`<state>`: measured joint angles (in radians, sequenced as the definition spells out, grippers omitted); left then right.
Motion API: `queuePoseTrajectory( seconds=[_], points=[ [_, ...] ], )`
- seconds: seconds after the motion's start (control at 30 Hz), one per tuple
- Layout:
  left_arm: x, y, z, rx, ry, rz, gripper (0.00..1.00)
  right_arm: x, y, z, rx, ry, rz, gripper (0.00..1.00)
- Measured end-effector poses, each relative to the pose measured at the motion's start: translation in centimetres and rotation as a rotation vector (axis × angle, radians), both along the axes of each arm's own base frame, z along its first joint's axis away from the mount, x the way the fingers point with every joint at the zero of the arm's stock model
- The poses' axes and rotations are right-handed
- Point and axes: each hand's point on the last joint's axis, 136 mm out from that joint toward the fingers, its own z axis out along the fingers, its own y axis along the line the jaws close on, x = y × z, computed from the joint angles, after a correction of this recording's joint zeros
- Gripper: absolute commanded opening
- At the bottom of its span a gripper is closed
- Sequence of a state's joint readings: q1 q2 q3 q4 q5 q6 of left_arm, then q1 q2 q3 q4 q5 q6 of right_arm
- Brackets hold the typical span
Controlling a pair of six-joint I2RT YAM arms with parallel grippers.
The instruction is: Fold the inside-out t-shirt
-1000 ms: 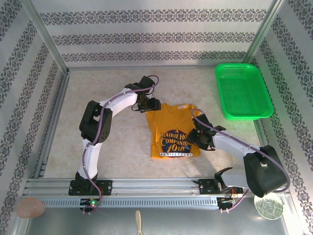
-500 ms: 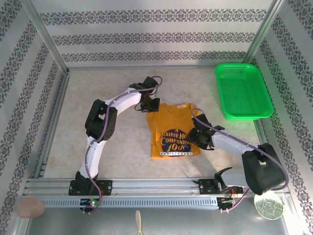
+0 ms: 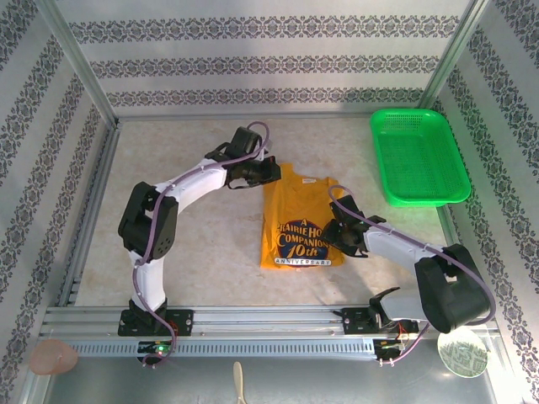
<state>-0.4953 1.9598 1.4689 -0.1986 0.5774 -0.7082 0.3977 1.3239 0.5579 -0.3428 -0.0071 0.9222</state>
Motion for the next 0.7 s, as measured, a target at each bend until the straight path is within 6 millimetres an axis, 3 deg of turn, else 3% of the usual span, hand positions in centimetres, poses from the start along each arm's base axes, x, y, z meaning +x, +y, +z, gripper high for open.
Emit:
queuePoseTrajectory(
  seconds=[0.2,0.4,0.57,0.63,0.7],
  points=[
    [0.7,-0.7,-2.5,-0.260,0.060,0.042,0.00,0.3,0.1,0.0,-0.007,-0.005,0.001,0.47],
    [3.2,3.9,-7.5,-0.348,0.139,0.188,0.00,0.3,0.1,0.0,-0.008,-0.003,-0.003,0.47],
    [4.4,5.8,-7.9,-0.357,0.137,0.226,0.00,0.7,0.2,0.0,-0.006,-0.005,-0.009,0.47],
    [4.6,5.8,-7.7,-0.356,0.126,0.222,0.23,0.7,0.2,0.0,-0.006,-0.004,-0.012,0.47],
    [4.7,5.8,-7.6,-0.353,0.115,0.216,0.38,0.7,0.2,0.0,-0.007,-0.004,-0.015,0.47]
  ],
)
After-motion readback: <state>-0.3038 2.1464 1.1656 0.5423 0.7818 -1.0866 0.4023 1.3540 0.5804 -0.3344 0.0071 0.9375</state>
